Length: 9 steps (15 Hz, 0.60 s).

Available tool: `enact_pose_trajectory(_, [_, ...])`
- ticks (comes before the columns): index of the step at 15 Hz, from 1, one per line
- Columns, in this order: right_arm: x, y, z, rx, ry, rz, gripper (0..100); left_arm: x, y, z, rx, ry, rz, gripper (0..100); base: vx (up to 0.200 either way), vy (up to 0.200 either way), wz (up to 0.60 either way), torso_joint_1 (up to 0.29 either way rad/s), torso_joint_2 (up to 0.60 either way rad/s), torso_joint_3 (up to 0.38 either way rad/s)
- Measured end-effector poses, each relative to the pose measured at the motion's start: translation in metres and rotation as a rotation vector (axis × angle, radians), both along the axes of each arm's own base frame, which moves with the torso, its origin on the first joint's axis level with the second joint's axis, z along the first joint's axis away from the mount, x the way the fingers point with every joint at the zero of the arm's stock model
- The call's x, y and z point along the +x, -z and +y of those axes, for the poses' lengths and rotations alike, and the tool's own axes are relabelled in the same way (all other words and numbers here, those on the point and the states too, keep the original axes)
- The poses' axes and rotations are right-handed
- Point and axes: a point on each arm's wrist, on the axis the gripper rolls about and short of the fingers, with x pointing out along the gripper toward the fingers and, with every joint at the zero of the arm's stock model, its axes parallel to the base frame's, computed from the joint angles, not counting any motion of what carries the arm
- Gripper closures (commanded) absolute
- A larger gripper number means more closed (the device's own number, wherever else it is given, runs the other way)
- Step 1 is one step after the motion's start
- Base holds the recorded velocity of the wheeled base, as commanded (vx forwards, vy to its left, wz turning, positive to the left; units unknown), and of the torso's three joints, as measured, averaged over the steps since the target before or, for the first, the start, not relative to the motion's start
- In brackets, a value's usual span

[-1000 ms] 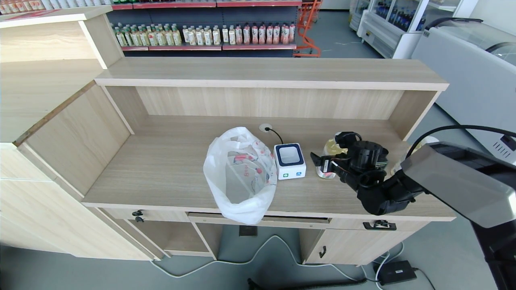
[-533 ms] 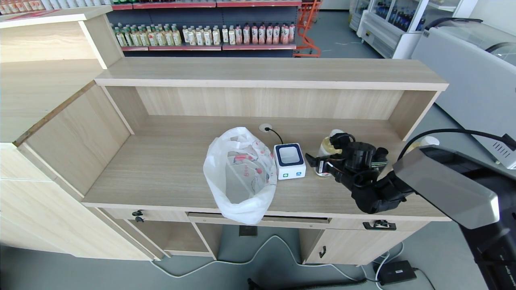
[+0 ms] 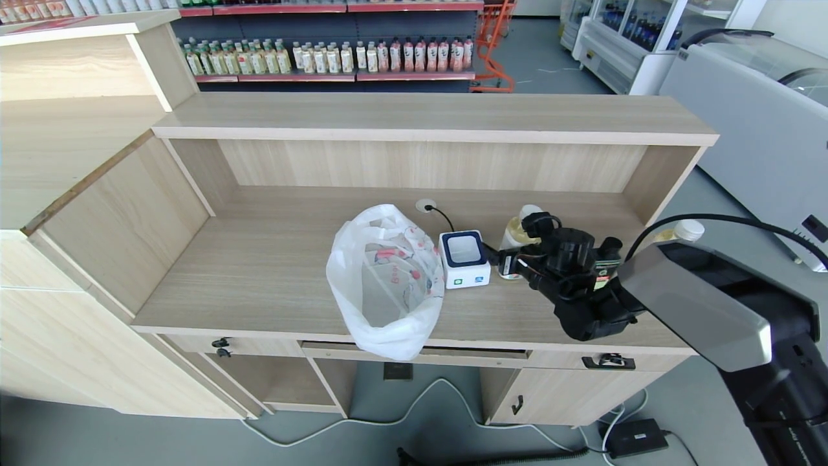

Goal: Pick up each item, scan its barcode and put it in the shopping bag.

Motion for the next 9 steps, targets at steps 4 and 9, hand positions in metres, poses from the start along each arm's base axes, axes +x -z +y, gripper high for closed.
enact_pose_trajectory(4, [-0.0002, 0.0087, 0.0049, 0.007, -0.075, 0.020, 0, 0.0000, 0.0000, 0.0000, 0.000, 0.000, 0.000, 0, 0.000, 0.000, 0.00, 0.000, 0.00, 0.000])
enact_pose_trajectory(9, [0.0018, 0.0120, 0.0035, 0.001, -0.077, -0.007, 100, 0.0000, -0.0001, 0.0000, 0.000, 0.000, 0.000, 0, 0.000, 0.000, 0.00, 0.000, 0.00, 0.000])
